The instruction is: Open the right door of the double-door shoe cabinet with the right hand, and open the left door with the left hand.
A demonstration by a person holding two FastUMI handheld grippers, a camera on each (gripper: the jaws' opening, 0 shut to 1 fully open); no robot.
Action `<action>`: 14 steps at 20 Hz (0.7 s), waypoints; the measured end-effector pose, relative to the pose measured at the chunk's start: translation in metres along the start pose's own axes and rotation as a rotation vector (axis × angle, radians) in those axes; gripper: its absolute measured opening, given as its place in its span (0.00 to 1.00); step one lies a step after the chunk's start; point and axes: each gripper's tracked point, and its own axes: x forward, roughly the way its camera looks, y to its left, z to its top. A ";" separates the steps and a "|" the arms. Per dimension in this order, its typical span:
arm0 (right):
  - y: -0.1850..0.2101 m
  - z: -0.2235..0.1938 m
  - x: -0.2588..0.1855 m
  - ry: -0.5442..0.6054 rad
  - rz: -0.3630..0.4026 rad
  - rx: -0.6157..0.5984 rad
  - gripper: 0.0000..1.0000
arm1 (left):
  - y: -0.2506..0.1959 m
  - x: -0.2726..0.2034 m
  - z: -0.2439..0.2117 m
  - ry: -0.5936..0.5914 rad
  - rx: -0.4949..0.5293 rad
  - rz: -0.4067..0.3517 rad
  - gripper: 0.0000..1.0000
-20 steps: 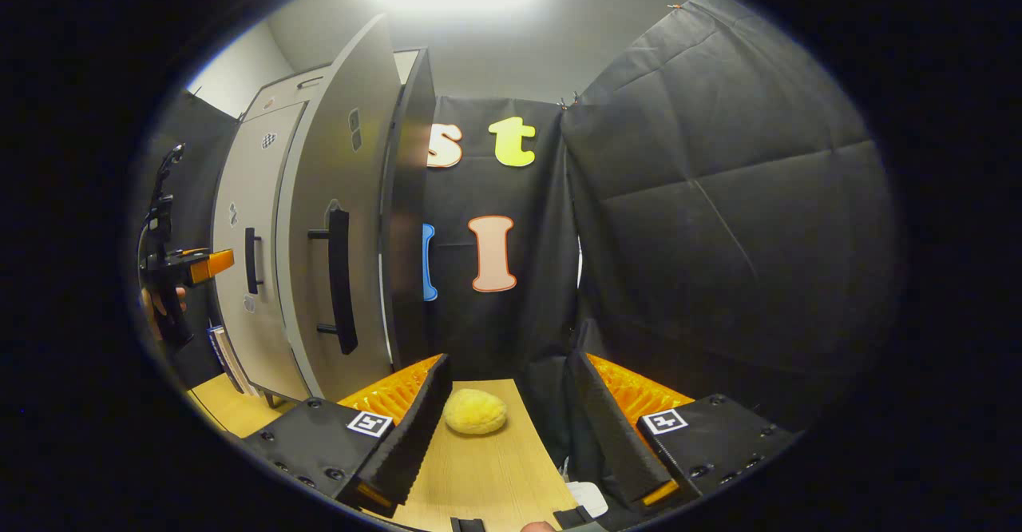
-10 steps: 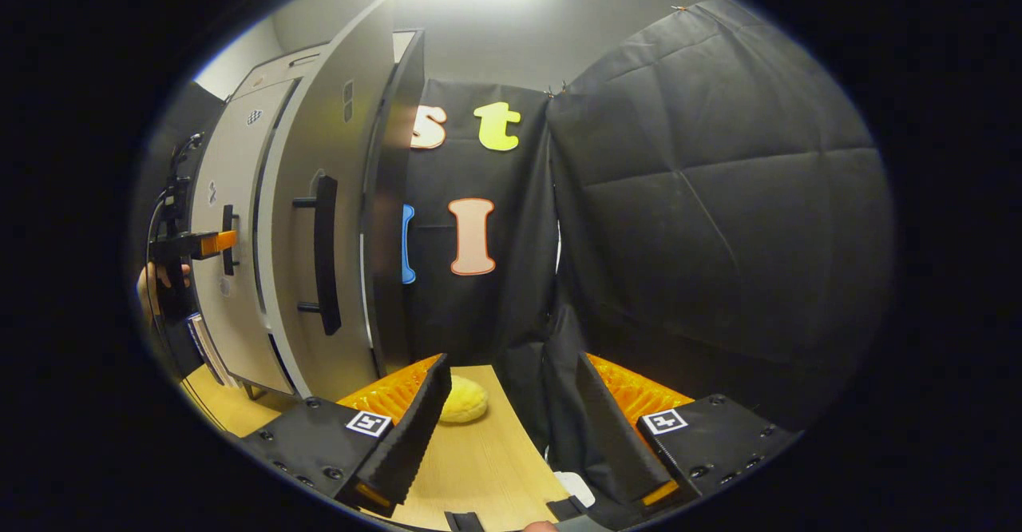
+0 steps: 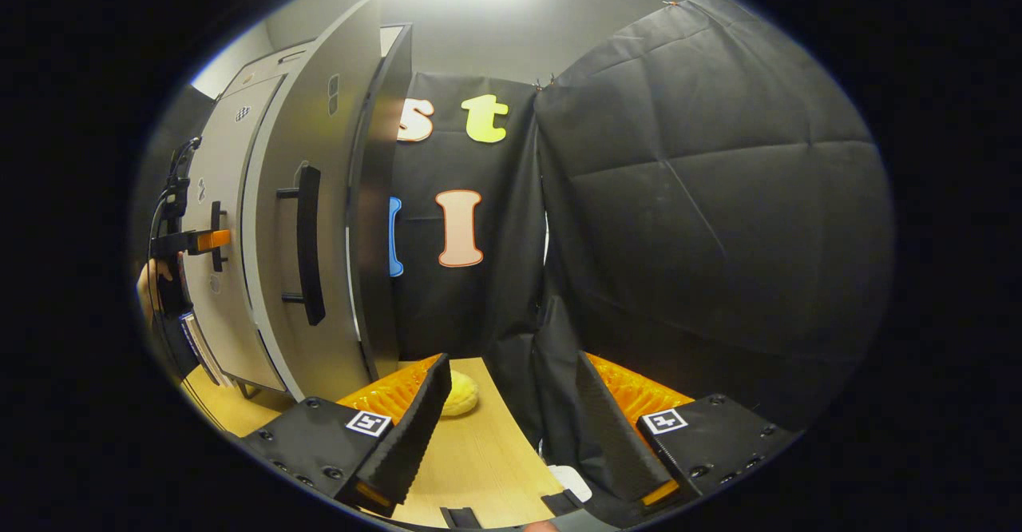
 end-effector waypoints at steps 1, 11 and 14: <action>-0.001 0.000 0.000 0.000 0.000 0.001 0.98 | -0.005 0.003 -0.002 0.002 0.000 -0.020 0.63; 0.000 0.003 -0.001 -0.011 0.014 0.017 0.98 | -0.005 -0.002 -0.007 0.054 0.007 0.001 0.20; 0.000 0.005 0.000 -0.023 0.027 0.011 0.98 | -0.007 -0.004 -0.006 0.056 -0.013 0.002 0.18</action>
